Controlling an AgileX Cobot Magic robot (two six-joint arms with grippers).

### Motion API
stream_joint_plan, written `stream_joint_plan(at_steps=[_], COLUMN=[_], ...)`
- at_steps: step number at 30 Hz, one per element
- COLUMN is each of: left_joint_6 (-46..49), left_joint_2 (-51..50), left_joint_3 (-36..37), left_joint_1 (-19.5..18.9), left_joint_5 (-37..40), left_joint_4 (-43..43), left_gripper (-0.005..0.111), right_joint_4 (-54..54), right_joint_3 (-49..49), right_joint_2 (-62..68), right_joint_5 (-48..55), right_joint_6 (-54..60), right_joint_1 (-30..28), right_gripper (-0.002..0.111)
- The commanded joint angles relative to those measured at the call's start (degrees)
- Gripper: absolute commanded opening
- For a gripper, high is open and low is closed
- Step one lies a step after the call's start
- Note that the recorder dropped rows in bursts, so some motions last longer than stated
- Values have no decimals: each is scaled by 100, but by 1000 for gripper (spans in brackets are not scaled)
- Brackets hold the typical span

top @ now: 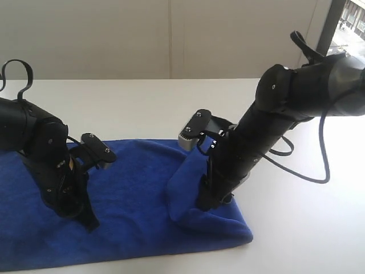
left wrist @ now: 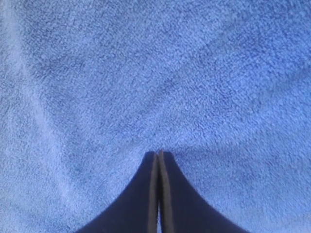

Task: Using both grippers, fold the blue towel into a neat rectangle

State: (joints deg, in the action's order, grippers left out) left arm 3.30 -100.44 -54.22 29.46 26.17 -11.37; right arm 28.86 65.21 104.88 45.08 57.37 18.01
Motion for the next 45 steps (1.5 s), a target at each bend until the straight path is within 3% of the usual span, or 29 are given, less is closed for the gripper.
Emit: stream_joint_plan(at_steps=[1,8,23,30,36,45], left_joint_6=[-7,-7,-7,-7,-7,-7], left_joint_2=[2,2,2,2,2,2], left_joint_3=[47,47,47,47,47,47], left_joint_1=[-14,-14,-14,-14,-14,-14], left_joint_5=[55,77,77,77,77,43], left_joint_4=[69,69,69,69,69,69], left_gripper=[0,0,0,0,0,0], right_joint_4=[95,319,727,-235,-1989,-2114], right_joint_3=[-175,-342,-319,106,138,138], right_joint_2=[67,290,302,-95,-234,518], right_joint_5=[221,410,1490,1218,-108,-48], right_joint_6=[-106,-106,-68,-232,-2073,-2315], right_joint_1=[22,175,1276,1276,1263,1221], right_gripper=[64,64,64,63,54,50])
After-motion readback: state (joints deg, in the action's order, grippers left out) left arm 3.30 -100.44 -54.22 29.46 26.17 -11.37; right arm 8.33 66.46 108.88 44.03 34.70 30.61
